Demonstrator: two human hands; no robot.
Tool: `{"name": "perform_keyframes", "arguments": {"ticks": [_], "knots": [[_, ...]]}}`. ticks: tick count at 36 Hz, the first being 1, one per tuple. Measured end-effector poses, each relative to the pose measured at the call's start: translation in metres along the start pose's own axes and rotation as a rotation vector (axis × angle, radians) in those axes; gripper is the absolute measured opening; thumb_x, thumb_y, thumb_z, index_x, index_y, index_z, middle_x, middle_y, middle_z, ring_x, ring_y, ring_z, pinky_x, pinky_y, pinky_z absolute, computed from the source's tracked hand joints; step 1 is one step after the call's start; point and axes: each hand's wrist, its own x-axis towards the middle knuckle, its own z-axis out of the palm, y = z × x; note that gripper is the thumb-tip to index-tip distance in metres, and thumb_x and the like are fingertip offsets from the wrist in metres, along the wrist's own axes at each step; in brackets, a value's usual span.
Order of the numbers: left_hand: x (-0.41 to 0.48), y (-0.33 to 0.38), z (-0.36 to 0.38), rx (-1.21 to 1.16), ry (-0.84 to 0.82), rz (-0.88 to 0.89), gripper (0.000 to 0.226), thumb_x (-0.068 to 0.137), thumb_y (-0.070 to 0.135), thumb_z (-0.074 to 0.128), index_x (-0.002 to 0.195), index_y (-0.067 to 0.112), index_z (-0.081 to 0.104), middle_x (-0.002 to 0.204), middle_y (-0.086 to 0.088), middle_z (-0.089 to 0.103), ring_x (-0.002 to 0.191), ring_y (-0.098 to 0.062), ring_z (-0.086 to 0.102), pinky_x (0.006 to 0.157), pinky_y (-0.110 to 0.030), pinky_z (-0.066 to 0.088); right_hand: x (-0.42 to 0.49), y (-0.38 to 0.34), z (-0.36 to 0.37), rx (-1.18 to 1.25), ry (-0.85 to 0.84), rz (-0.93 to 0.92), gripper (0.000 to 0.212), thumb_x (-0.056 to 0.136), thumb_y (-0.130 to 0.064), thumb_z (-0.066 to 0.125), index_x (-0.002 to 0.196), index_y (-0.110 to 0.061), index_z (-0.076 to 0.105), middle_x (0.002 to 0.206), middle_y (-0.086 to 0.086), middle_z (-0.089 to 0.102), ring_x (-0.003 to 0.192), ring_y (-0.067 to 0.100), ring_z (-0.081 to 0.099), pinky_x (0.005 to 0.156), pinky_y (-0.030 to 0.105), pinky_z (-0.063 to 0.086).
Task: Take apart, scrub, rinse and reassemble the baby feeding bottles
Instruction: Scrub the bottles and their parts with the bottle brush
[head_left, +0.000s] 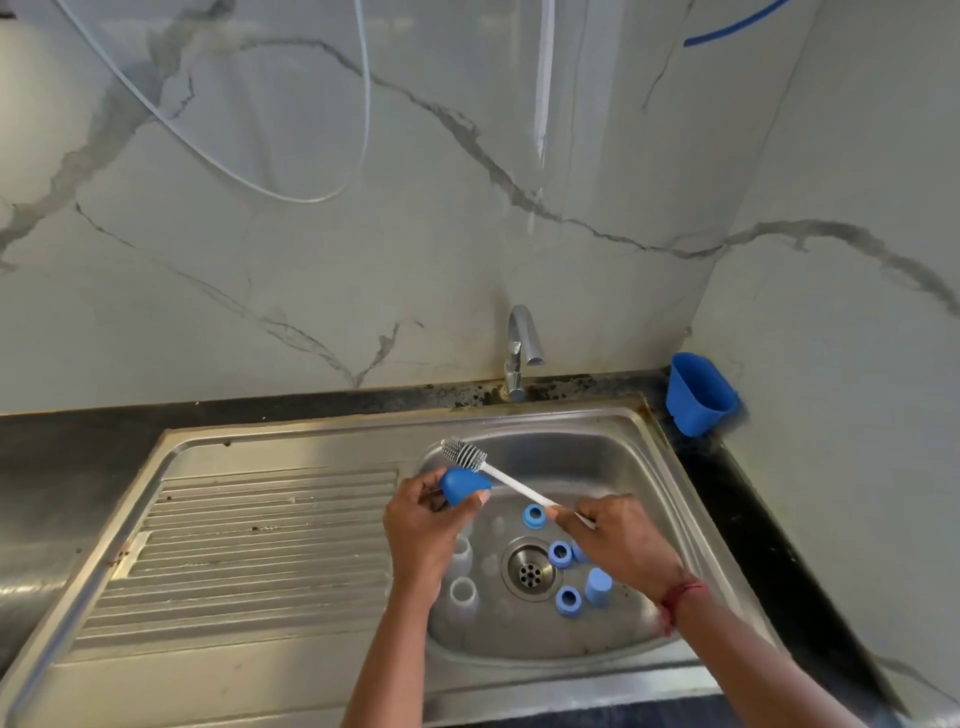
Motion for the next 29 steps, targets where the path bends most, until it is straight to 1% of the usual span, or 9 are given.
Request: {"name": "perform_keyframes", "arguments": {"ticks": [4, 9, 14, 17, 18, 21, 25, 27, 29], "knots": [[-0.010, 0.005, 0.001, -0.033, 0.009, -0.006, 0.053, 0.056, 0.006, 0.095, 0.103, 0.010, 0.071, 0.091, -0.008, 0.076, 0.082, -0.020, 0.074, 0.070, -0.031, 0.059, -0.020, 0.002, -0.008, 0.040, 0.021, 0.004, 0.062, 0.090, -0.047, 0.065, 0.046, -0.019, 0.032, 0.042, -0.007, 0.029, 0.042, 0.012, 0.025, 0.043, 0.022, 0.024], [-0.024, 0.007, 0.008, -0.099, 0.053, -0.015, 0.052, 0.060, -0.001, 0.091, 0.106, 0.004, 0.068, 0.093, -0.012, 0.075, 0.077, -0.013, 0.073, 0.065, -0.021, 0.057, -0.033, 0.011, -0.012, 0.070, -0.006, 0.016, 0.059, 0.091, -0.049, 0.061, 0.047, -0.019, 0.036, 0.042, -0.007, 0.030, 0.042, 0.010, 0.026, 0.044, 0.022, 0.024], [-0.027, 0.006, 0.022, -0.123, 0.064, -0.045, 0.046, 0.060, 0.004, 0.092, 0.100, 0.012, 0.070, 0.092, -0.011, 0.075, 0.077, -0.016, 0.073, 0.066, -0.026, 0.058, -0.027, 0.023, -0.015, 0.092, -0.019, 0.032, 0.061, 0.093, -0.044, 0.061, 0.047, -0.019, 0.030, 0.040, -0.006, 0.028, 0.043, 0.012, 0.026, 0.044, 0.020, 0.024], [-0.032, 0.009, 0.033, -0.109, 0.006, -0.067, 0.055, 0.052, 0.019, 0.097, 0.100, 0.013, 0.071, 0.092, -0.008, 0.076, 0.083, -0.022, 0.074, 0.069, -0.030, 0.057, -0.015, 0.029, -0.016, 0.086, -0.050, 0.054, 0.062, 0.092, -0.047, 0.060, 0.046, -0.020, 0.030, 0.039, -0.005, 0.029, 0.044, 0.013, 0.026, 0.045, 0.020, 0.024], [-0.034, 0.009, 0.037, -0.088, -0.014, -0.072, 0.056, 0.052, 0.019, 0.096, 0.102, 0.012, 0.071, 0.092, -0.007, 0.077, 0.083, -0.022, 0.073, 0.068, -0.029, 0.057, -0.010, 0.031, -0.014, 0.089, -0.067, 0.063, 0.062, 0.092, -0.049, 0.060, 0.045, -0.020, 0.031, 0.040, -0.005, 0.029, 0.044, 0.012, 0.026, 0.046, 0.020, 0.024], [-0.034, 0.009, 0.049, -0.059, -0.011, -0.082, 0.049, 0.061, 0.003, 0.092, 0.104, 0.010, 0.071, 0.093, -0.007, 0.077, 0.083, -0.019, 0.073, 0.067, -0.023, 0.057, 0.001, 0.039, -0.004, 0.113, -0.083, 0.058, 0.062, 0.090, -0.052, 0.060, 0.045, -0.020, 0.033, 0.040, -0.005, 0.031, 0.044, 0.012, 0.028, 0.047, 0.023, 0.027], [-0.025, 0.007, 0.057, -0.038, 0.021, -0.094, 0.053, 0.059, 0.006, 0.094, 0.106, 0.008, 0.069, 0.097, -0.009, 0.076, 0.086, -0.021, 0.074, 0.071, -0.029, 0.058, 0.010, 0.049, 0.008, 0.062, -0.111, 0.064, 0.061, 0.090, -0.059, 0.055, 0.046, -0.020, 0.038, 0.041, -0.004, 0.040, 0.045, 0.013, 0.037, 0.049, 0.022, 0.028], [-0.020, 0.004, 0.060, -0.035, 0.056, -0.107, 0.053, 0.062, 0.006, 0.092, 0.108, 0.007, 0.067, 0.099, -0.009, 0.075, 0.088, -0.020, 0.074, 0.071, -0.027, 0.058, 0.015, 0.054, 0.012, 0.089, -0.112, 0.103, 0.062, 0.088, -0.065, 0.050, 0.048, -0.018, 0.042, 0.044, -0.003, 0.042, 0.046, 0.012, 0.039, 0.050, 0.024, 0.031], [-0.016, 0.002, 0.064, -0.029, 0.088, -0.113, 0.054, 0.062, 0.010, 0.093, 0.108, 0.009, 0.065, 0.098, -0.007, 0.075, 0.084, -0.016, 0.073, 0.068, -0.025, 0.056, 0.021, 0.057, 0.014, 0.131, -0.100, 0.145, 0.063, 0.088, -0.066, 0.047, 0.051, -0.015, 0.044, 0.046, 0.000, 0.046, 0.048, 0.013, 0.041, 0.052, 0.029, 0.035]]}}
